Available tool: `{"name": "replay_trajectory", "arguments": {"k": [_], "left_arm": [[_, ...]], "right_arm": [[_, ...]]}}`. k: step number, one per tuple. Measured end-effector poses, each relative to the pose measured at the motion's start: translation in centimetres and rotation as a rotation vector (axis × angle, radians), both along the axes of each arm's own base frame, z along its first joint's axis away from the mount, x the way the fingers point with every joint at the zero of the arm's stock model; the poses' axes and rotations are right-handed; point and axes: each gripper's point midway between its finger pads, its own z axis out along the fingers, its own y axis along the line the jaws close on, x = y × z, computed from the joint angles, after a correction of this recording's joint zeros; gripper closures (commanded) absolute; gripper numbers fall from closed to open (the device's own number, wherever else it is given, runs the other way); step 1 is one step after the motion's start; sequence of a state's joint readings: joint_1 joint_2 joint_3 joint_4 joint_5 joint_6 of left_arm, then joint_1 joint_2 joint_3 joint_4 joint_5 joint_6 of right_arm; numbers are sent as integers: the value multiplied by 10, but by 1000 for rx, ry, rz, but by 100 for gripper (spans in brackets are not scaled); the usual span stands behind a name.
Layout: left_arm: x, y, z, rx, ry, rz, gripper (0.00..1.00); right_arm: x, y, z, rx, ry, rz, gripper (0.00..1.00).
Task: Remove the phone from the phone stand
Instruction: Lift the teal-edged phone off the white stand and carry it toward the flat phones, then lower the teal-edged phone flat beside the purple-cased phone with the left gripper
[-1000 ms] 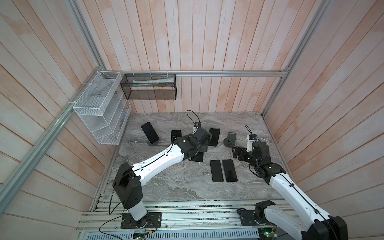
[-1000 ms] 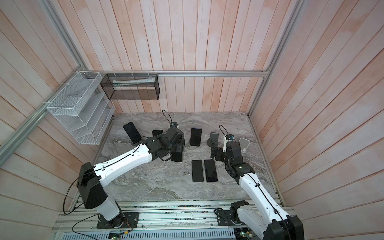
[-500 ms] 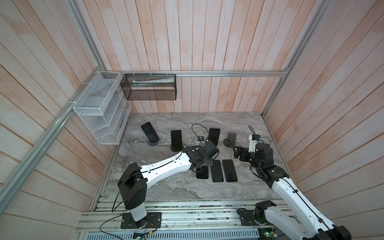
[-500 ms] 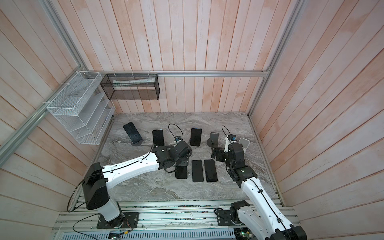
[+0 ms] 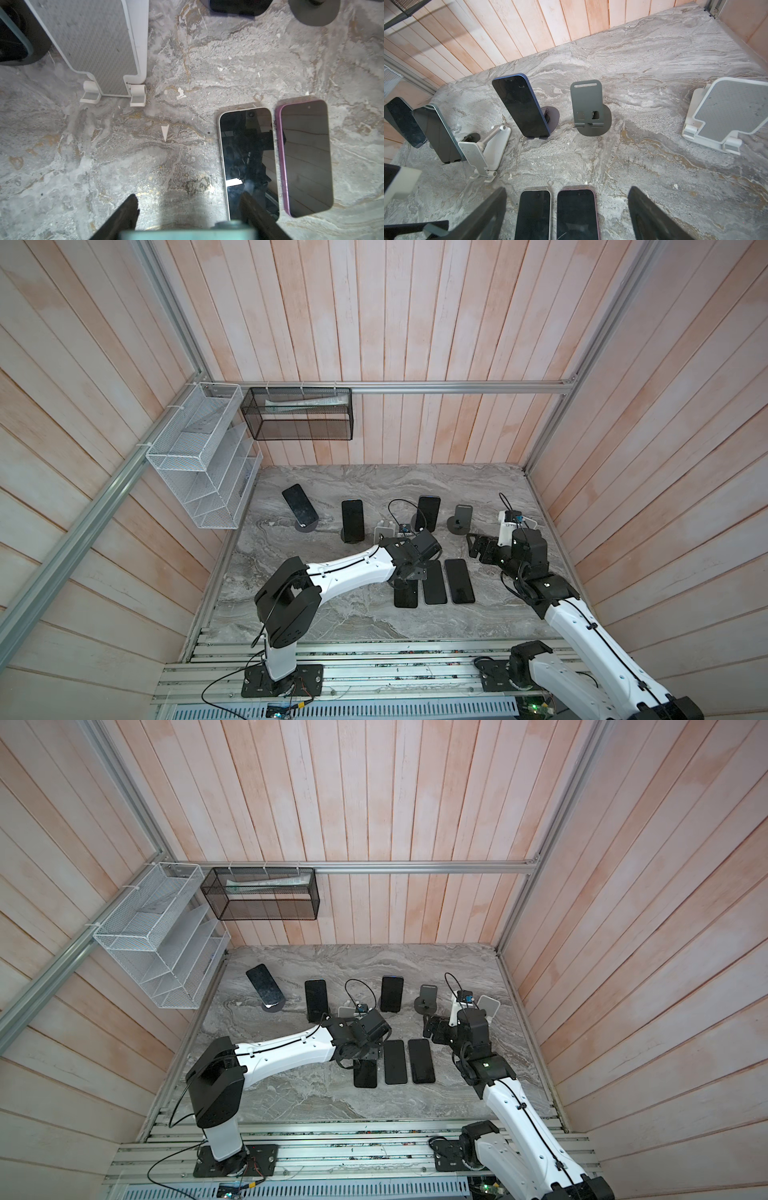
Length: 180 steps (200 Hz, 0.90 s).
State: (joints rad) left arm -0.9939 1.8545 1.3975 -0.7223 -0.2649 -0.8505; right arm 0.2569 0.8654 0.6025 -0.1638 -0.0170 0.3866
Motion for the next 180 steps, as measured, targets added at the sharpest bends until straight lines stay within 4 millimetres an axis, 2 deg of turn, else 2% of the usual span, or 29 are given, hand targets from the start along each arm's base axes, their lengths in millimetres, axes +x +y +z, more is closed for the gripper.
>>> {"name": "replay_trajectory", "arguments": {"k": [130, 180], "left_arm": [[23, 0, -44, -4, 55, 52, 42], [26, 1, -50, -3, 57, 69, 38]], "right_arm": [[1, 0, -6, -3, 20, -2, 8], [2, 0, -8, -5, 26, -2, 8]]}}
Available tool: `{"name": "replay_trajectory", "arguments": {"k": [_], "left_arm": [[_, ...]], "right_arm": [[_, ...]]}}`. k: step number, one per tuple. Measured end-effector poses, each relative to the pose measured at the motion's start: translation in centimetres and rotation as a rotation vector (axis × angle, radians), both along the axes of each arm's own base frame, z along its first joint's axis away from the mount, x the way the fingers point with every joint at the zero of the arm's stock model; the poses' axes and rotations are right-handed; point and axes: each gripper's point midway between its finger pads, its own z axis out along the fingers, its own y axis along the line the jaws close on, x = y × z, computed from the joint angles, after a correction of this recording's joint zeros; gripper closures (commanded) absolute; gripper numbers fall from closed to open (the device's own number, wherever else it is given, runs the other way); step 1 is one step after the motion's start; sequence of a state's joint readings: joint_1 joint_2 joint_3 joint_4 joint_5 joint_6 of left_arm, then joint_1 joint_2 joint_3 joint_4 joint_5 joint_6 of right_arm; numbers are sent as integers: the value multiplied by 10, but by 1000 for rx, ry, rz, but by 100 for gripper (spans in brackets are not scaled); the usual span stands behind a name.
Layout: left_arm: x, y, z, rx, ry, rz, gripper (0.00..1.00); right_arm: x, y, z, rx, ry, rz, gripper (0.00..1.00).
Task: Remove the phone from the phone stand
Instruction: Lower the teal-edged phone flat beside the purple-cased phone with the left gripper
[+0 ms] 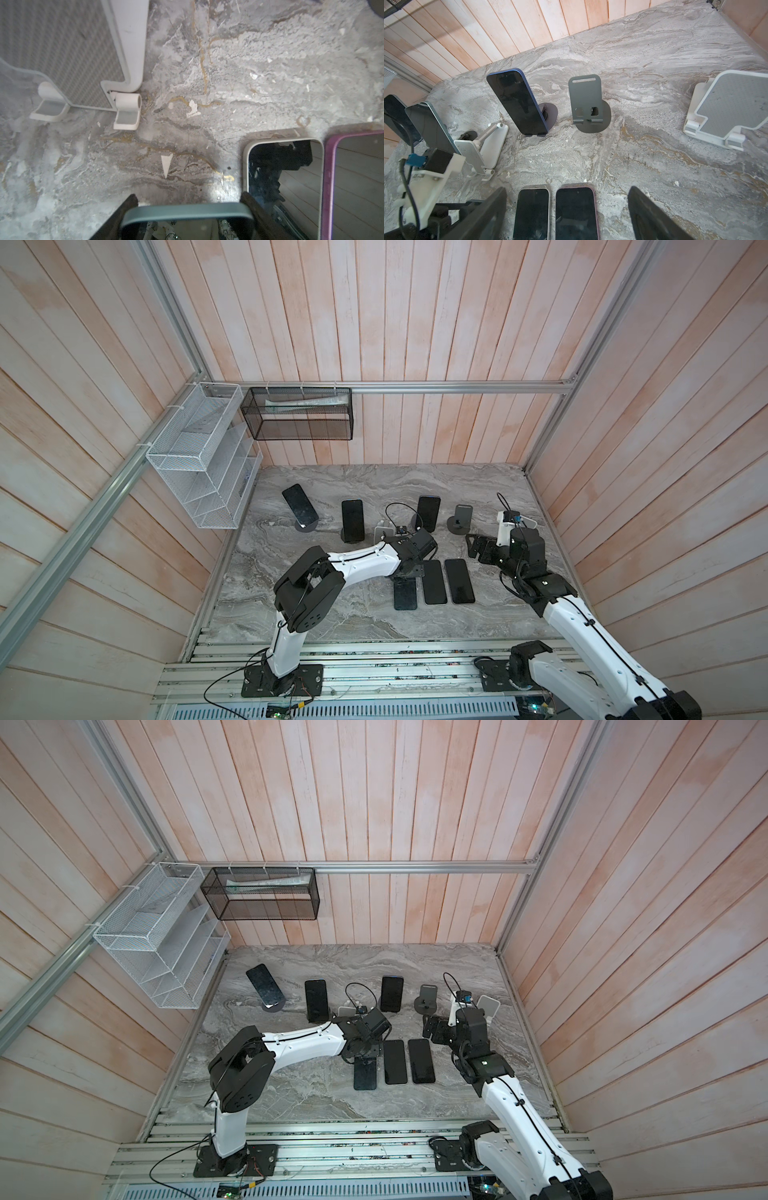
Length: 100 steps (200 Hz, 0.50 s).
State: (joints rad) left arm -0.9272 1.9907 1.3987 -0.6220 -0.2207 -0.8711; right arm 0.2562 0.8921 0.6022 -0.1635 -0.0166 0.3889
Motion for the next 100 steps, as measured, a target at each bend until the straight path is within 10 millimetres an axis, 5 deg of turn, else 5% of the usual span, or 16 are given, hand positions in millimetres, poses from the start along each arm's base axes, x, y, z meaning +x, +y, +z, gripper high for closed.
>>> {"name": "replay_trajectory", "arguments": {"k": [100], "left_arm": [[2, 1, -16, 6, 18, 34, 30]], "right_arm": [[0, 0, -2, -1, 6, 0, 8]]}}
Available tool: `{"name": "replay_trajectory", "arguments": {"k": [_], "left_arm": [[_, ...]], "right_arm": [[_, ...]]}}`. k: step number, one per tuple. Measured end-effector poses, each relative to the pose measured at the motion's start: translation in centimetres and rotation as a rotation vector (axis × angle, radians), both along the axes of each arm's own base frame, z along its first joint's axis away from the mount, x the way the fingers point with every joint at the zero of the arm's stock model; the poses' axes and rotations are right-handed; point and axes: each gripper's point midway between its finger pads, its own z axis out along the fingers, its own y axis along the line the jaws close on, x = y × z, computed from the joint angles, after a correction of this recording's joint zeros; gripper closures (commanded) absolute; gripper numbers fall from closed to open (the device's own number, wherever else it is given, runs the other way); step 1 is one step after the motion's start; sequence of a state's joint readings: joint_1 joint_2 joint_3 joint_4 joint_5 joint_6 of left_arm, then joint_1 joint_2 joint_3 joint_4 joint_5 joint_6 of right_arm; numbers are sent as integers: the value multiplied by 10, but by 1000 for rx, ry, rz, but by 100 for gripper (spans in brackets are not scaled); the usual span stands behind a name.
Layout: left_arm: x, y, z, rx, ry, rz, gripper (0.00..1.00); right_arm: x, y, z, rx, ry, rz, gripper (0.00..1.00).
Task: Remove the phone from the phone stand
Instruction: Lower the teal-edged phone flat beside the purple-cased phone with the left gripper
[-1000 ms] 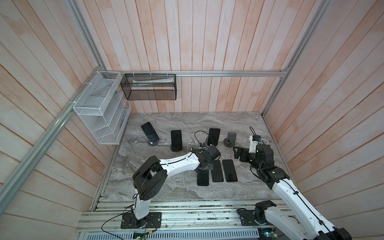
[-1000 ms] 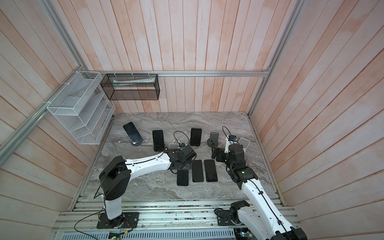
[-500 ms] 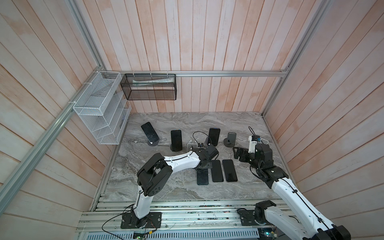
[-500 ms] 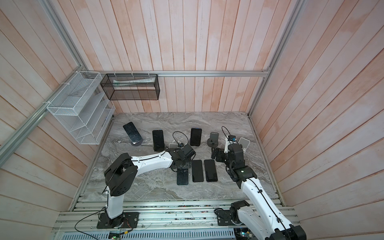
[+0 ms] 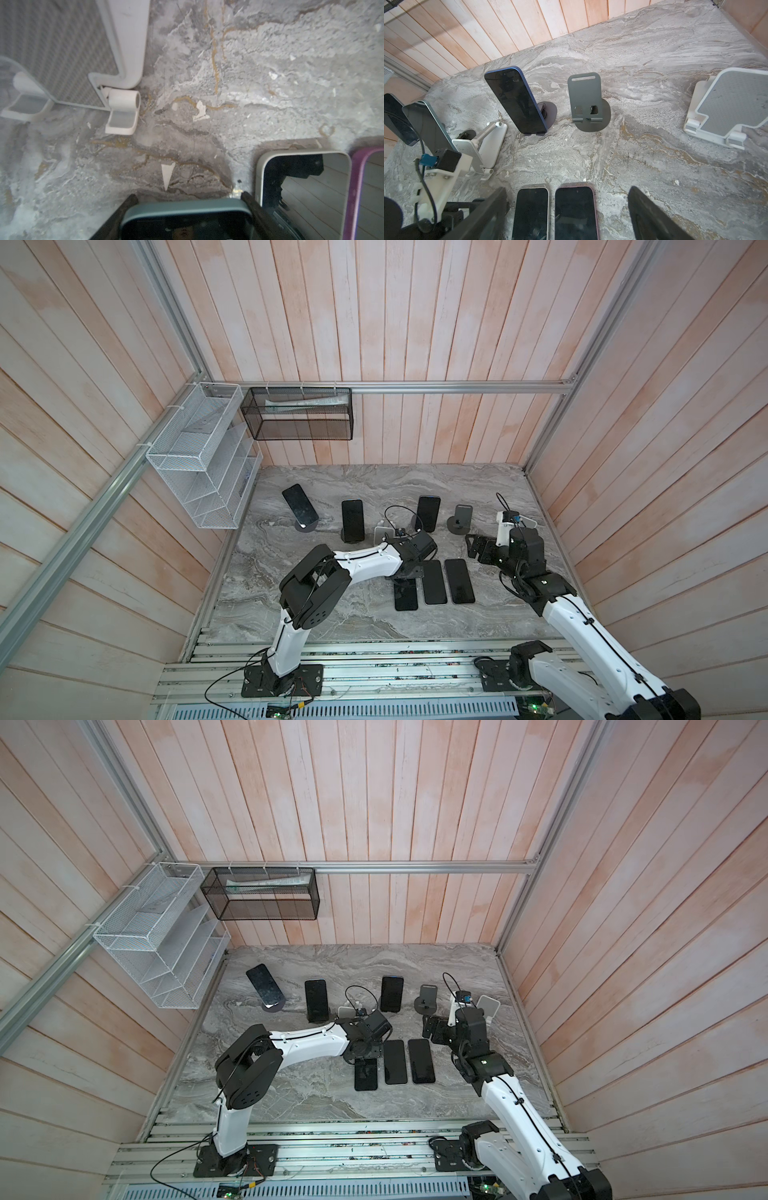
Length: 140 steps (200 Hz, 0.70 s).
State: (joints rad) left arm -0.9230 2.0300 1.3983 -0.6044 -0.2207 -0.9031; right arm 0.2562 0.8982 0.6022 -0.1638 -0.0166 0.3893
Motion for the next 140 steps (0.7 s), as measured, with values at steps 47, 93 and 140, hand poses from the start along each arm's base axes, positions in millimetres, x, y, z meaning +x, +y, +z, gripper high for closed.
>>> {"name": "replay_trajectory", "arguments": {"k": [47, 93, 140], "left_arm": [[0, 0, 0, 0, 0, 0, 27], [0, 0, -1, 1, 0, -1, 23], [2, -1, 0, 1, -9, -3, 21]], "right_arm": [[0, 0, 0, 0, 0, 0, 8], [0, 0, 0, 0, 0, 0, 8], [0, 0, 0, 0, 0, 1, 8]]}}
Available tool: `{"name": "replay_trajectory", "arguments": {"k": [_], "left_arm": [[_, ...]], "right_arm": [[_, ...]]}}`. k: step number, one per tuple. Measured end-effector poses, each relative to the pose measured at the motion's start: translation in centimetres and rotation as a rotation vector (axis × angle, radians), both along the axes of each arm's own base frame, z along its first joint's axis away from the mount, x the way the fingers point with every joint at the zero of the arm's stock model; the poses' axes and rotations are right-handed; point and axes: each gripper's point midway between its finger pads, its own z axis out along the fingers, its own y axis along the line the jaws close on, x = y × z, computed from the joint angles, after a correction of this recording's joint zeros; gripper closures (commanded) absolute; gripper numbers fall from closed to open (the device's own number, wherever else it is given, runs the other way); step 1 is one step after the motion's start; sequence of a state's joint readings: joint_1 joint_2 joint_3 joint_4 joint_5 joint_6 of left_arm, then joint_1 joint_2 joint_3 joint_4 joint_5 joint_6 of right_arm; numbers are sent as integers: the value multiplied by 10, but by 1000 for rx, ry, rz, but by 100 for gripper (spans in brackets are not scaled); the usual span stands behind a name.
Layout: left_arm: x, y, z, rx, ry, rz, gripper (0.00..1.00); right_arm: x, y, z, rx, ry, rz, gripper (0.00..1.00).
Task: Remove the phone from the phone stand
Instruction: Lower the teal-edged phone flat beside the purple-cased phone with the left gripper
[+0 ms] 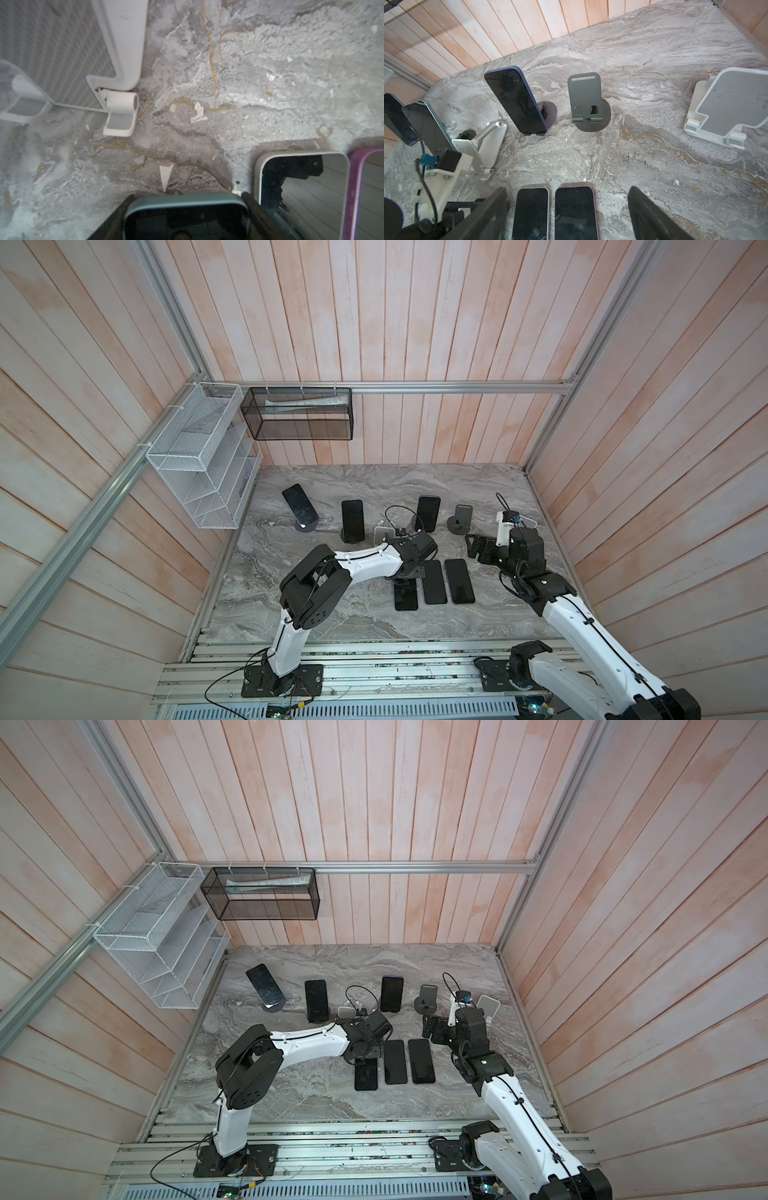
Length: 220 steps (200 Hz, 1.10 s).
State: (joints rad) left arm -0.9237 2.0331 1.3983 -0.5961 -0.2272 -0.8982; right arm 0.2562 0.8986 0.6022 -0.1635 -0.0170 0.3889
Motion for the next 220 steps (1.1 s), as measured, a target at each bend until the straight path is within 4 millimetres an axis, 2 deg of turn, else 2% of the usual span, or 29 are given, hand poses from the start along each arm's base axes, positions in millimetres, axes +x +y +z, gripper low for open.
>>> {"name": "replay_trajectory", "arguments": {"k": [70, 96, 108, 123, 148, 159, 173, 180, 192, 220], "left_arm": [[3, -2, 2, 9, -16, -22, 19], [6, -3, 15, 9, -44, -60, 18], [8, -5, 32, -8, -74, -87, 18], [12, -7, 69, -52, -143, -113, 18], [18, -3, 158, -169, -335, -138, 17], [17, 7, 198, -221, -442, -137, 16], [12, 26, 234, -261, -558, -126, 9], [8, 37, 245, -272, -607, -113, 6], [2, 57, 252, -276, -669, -88, 6], [-10, 97, 232, -243, -709, -34, 5]], "right_arm": [[0, 0, -2, -2, 7, 0, 8], [1, 0, -5, -5, 18, -1, 8], [1, 0, -7, -7, 24, -1, 8], [2, 0, -10, -11, 33, -3, 8], [2, -2, -19, -20, 66, -17, 9], [1, -3, -23, -21, 82, -22, 9], [1, -3, -28, -15, 103, -32, 9], [1, -4, -30, -12, 114, -37, 9], [0, -4, -34, -6, 134, -49, 9], [4, -4, -30, 12, 162, -69, 11]]}}
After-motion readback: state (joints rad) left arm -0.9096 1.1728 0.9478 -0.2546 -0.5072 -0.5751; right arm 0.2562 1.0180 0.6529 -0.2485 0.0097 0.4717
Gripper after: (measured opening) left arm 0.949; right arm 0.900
